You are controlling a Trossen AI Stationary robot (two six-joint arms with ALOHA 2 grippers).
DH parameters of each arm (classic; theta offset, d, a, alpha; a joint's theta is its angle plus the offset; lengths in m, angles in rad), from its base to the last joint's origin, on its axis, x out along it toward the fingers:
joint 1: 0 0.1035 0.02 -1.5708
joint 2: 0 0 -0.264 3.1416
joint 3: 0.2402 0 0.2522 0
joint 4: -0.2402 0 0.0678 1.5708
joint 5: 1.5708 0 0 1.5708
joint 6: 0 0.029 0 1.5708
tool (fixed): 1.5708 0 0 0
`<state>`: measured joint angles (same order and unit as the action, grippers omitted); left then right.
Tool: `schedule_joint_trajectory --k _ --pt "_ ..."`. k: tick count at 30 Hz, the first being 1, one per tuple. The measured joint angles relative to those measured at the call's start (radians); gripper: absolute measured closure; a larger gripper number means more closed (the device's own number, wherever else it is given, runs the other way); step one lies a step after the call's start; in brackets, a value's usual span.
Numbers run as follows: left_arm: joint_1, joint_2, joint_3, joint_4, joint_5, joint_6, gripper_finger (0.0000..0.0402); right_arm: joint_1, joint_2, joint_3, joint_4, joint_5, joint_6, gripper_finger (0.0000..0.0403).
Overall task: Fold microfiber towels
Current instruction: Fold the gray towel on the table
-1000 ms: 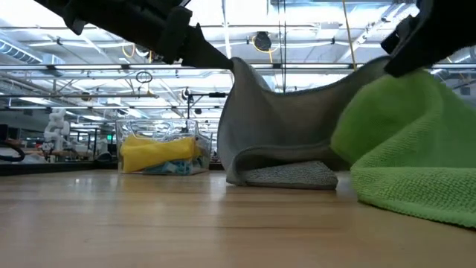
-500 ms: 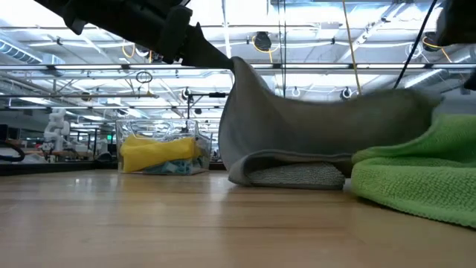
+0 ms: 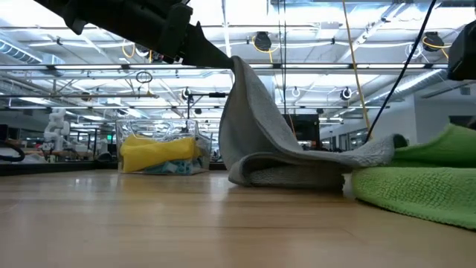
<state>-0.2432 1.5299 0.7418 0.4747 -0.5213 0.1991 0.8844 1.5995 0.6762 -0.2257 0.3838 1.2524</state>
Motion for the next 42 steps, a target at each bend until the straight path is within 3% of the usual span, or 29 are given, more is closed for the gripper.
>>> schedule_joint_trajectory --k 6,11,15,19,25,32,37,42 --pt "0.013 0.0 0.0 0.01 -0.004 0.0 0.0399 0.05 -0.073 0.024 -0.194 -0.155 0.101 0.0328" --pt "0.029 0.0 0.0 0.009 -0.006 -0.016 0.0398 0.067 -0.159 0.07 -0.317 -0.051 0.064 0.031" --pt "0.037 0.0 0.0 0.009 -0.006 -0.017 0.0399 0.057 -0.173 0.08 -0.262 0.066 -0.024 0.0272" --pt "0.044 0.0 0.0 0.009 -0.007 -0.017 0.0399 0.021 -0.172 0.079 -0.196 0.111 -0.07 0.0221" --pt "0.058 0.0 0.0 0.01 -0.007 -0.013 0.0398 -0.002 -0.158 0.081 0.09 0.309 -0.425 0.0176" --pt "0.073 0.0 0.0 0.01 -0.006 -0.01 0.0399 -0.079 0.023 0.082 0.468 0.321 -0.913 0.0185" --pt "0.073 0.0 0.0 0.014 -0.005 -0.011 0.0398 -0.128 0.168 0.154 0.514 0.313 -1.154 0.0203" --pt "0.073 0.0 0.0 0.016 -0.002 -0.011 0.0399 -0.184 0.264 0.239 0.489 0.287 -1.228 0.0206"
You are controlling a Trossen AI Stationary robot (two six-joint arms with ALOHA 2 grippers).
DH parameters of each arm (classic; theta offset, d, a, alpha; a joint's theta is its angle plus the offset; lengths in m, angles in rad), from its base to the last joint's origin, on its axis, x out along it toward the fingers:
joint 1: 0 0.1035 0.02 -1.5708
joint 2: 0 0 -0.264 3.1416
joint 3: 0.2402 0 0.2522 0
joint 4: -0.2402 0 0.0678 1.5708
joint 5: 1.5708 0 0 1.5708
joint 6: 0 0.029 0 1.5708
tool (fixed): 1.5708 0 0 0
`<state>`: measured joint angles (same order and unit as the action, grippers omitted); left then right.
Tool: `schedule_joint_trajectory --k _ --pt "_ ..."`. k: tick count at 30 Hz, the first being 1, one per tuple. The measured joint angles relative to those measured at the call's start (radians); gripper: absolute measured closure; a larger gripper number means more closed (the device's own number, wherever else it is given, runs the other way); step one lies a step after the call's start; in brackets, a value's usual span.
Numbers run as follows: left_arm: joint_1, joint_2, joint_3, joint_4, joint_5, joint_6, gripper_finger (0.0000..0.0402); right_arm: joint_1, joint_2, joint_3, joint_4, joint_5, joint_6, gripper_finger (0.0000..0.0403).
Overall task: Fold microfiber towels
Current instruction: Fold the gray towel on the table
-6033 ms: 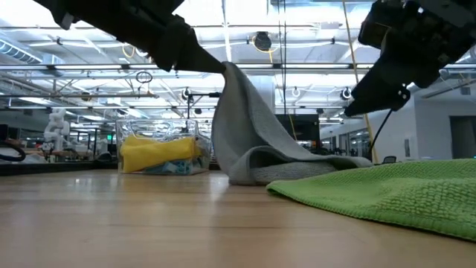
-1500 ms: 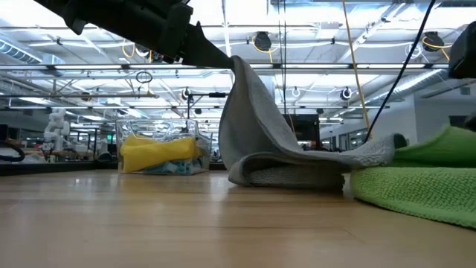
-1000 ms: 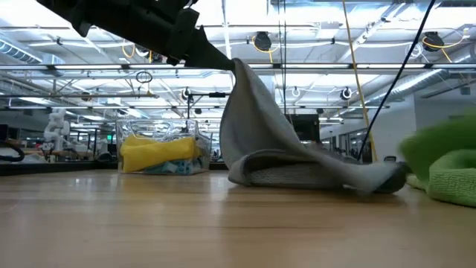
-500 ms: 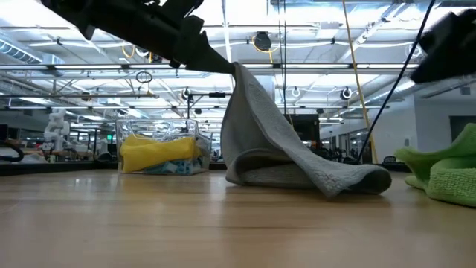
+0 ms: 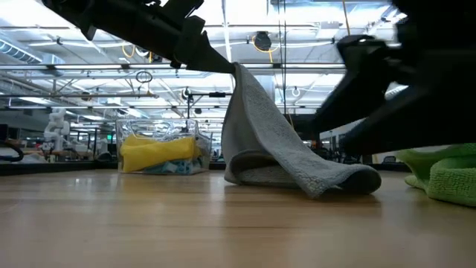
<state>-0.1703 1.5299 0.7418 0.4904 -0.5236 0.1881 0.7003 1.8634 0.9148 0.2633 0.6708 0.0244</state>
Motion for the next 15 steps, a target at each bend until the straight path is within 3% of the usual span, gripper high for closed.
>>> schedule_joint_trajectory --k 6,11,15 --pt "0.0 0.0 0.0 0.0 0.001 0.0 0.0399 -0.041 0.041 0.066 -0.136 -0.087 -0.014 0.0207" --pt "0.0 0.0 0.0 0.001 0.018 -0.001 0.0399 -0.074 0.05 0.073 -0.151 -0.116 -0.01 0.021" --pt "0.0 0.0 0.0 0.001 0.023 -0.004 0.0399 -0.103 0.05 0.073 -0.188 -0.122 -0.006 0.0242"
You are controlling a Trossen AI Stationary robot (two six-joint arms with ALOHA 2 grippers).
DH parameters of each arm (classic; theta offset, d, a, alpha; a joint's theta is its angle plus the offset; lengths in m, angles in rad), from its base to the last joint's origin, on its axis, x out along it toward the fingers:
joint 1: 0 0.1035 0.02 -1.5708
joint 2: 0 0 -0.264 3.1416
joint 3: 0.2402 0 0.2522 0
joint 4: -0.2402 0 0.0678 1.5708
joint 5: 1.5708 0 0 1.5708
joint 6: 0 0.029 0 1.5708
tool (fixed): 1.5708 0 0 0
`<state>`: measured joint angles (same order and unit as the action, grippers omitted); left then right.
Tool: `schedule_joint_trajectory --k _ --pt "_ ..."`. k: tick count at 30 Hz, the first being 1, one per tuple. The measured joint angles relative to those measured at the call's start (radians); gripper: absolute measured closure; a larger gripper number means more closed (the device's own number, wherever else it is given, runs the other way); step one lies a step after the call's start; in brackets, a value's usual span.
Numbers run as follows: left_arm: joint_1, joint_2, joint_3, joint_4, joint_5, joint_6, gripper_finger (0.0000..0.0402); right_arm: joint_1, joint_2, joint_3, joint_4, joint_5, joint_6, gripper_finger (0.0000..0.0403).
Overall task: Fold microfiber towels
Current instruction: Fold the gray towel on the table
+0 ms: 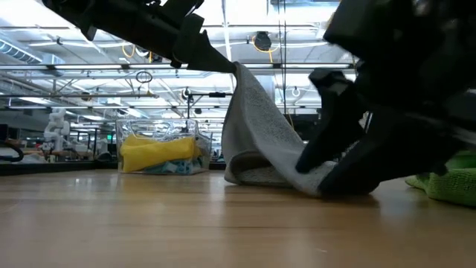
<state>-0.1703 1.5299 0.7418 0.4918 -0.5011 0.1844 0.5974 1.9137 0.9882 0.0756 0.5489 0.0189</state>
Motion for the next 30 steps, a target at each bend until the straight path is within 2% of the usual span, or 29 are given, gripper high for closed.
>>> schedule_joint_trajectory --k 3,7,9,15,21,26,30 --pt "0.0 0.0 0.0 0.0 0.0 -0.001 0.0399 -0.016 -0.001 0.001 -0.025 -0.033 0.05 0.029" --pt "0.0 0.0 0.0 -0.002 0.002 -0.01 0.0399 -0.017 -0.003 0.0 -0.04 -0.035 0.073 0.0375" --pt "-0.003 0.0 0.0 -0.004 0.006 -0.021 0.0399 -0.013 -0.023 -0.001 -0.051 -0.035 0.075 0.0394" --pt "-0.017 0.001 0.0 -0.022 0.007 -0.038 0.0399 -0.028 -0.217 -0.001 -0.121 -0.068 0.064 0.0398" --pt "-0.001 0.001 0.0 0.122 0.011 0.048 0.0399 -0.073 -0.511 -0.052 -0.182 -0.078 -0.04 0.0397" --pt "0.08 0.001 0.004 0.3 0.076 0.138 0.0399 -0.177 -0.779 -0.12 -0.186 -0.075 -0.133 0.04" --pt "0.152 -0.02 0.067 0.326 0.141 0.192 0.0399 -0.319 -0.958 -0.138 -0.154 -0.086 -0.216 0.04"
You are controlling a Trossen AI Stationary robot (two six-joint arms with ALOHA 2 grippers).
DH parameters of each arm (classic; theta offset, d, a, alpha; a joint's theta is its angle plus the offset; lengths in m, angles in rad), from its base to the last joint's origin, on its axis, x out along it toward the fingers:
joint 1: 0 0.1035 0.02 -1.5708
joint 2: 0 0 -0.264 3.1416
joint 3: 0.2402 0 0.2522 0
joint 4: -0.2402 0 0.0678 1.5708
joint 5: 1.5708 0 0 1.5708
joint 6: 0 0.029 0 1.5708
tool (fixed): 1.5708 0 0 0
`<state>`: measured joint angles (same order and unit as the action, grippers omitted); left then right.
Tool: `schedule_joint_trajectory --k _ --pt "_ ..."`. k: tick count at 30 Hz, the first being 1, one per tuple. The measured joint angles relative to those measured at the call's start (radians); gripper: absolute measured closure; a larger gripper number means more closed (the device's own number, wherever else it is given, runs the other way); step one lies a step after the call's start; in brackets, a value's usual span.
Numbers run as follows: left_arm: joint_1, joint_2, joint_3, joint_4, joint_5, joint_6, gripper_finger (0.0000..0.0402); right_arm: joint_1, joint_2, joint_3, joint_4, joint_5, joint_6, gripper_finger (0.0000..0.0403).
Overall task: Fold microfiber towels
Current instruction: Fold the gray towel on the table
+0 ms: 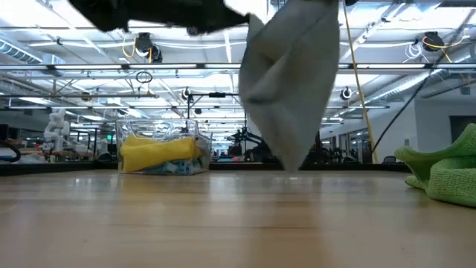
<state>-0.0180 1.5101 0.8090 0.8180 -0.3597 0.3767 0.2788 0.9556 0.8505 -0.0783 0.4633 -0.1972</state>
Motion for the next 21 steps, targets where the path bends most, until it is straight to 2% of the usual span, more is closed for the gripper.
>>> schedule_joint_trajectory --k 4,8,14,18,21 --pt "0.057 -0.024 0.105 -0.096 0.005 -0.006 0.04 -0.176 -0.113 0.0 0.044 -0.166 -0.029 0.04" --pt "0.056 -0.078 0.194 -0.377 -0.015 -0.076 0.04 -0.269 -0.176 0.0 -0.049 -0.297 0.164 0.04" --pt "-0.013 -0.126 0.215 -0.786 -0.012 -0.285 0.0399 -0.264 -0.151 -0.017 -0.231 -0.466 0.347 0.04" --pt "-0.085 -0.128 0.218 -0.981 0.049 -0.439 0.04 -0.236 -0.116 -0.093 -0.219 -0.606 0.442 0.04" --pt "-0.151 -0.123 0.216 -1.061 0.09 -0.527 0.0399 -0.206 -0.085 -0.181 -0.132 -0.679 0.505 0.04"
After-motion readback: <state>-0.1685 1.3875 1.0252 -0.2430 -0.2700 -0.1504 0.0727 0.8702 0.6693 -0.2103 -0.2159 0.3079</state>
